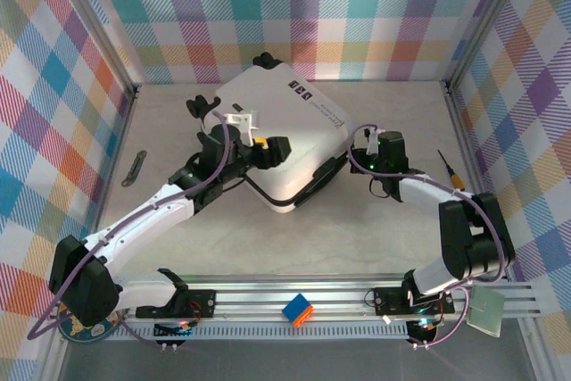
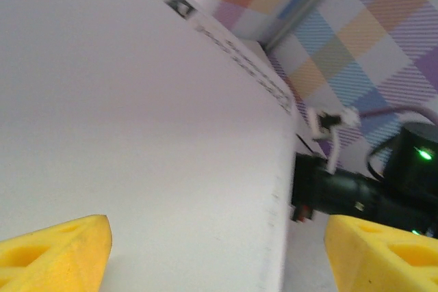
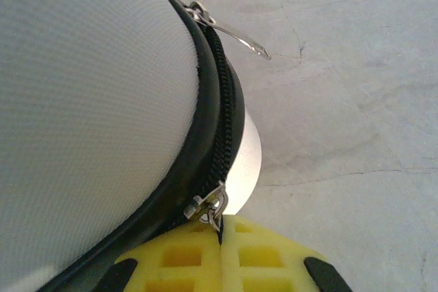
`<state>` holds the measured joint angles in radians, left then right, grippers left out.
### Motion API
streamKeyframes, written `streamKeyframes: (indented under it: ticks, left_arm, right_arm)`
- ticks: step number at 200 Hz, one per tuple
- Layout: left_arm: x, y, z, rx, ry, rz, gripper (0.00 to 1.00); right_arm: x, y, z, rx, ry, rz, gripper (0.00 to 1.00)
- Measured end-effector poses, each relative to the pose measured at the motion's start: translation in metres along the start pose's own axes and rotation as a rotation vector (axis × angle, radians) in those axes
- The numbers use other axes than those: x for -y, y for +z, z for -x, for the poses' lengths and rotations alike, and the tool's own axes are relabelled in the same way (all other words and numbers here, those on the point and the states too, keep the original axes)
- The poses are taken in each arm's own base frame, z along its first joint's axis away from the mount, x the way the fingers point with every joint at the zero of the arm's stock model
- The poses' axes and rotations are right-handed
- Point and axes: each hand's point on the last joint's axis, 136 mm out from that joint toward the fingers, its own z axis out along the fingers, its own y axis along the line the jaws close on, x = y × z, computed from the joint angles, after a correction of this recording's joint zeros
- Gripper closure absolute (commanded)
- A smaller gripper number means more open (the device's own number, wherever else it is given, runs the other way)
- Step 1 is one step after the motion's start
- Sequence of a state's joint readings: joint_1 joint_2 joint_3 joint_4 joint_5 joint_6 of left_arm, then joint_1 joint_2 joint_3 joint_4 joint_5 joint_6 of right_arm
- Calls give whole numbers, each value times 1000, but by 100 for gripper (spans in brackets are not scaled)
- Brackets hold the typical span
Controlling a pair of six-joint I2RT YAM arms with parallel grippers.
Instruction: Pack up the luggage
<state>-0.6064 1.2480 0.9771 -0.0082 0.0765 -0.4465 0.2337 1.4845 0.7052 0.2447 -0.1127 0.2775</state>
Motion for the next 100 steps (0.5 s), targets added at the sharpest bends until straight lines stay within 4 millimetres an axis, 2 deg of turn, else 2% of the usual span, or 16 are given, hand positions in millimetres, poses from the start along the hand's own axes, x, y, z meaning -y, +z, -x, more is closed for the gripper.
streamKeyframes:
  ticks: [27,54,74,100]
  left_arm:
    - [-24,-3,10,-25,5,68,19]
    - [-26,2,15,-104,46,119,18]
    - [-6,13,24,-151,101,109,17]
    - [51,37,35,-166,171,-13,17]
  right_arm:
    - [1,-14,-11,0,7,-5,100]
    - [3,-24,-19,-1,22,-16,100]
    - [4,-30,-24,4,38,-14,100]
    - [3,-39,-31,11,49,-13,100]
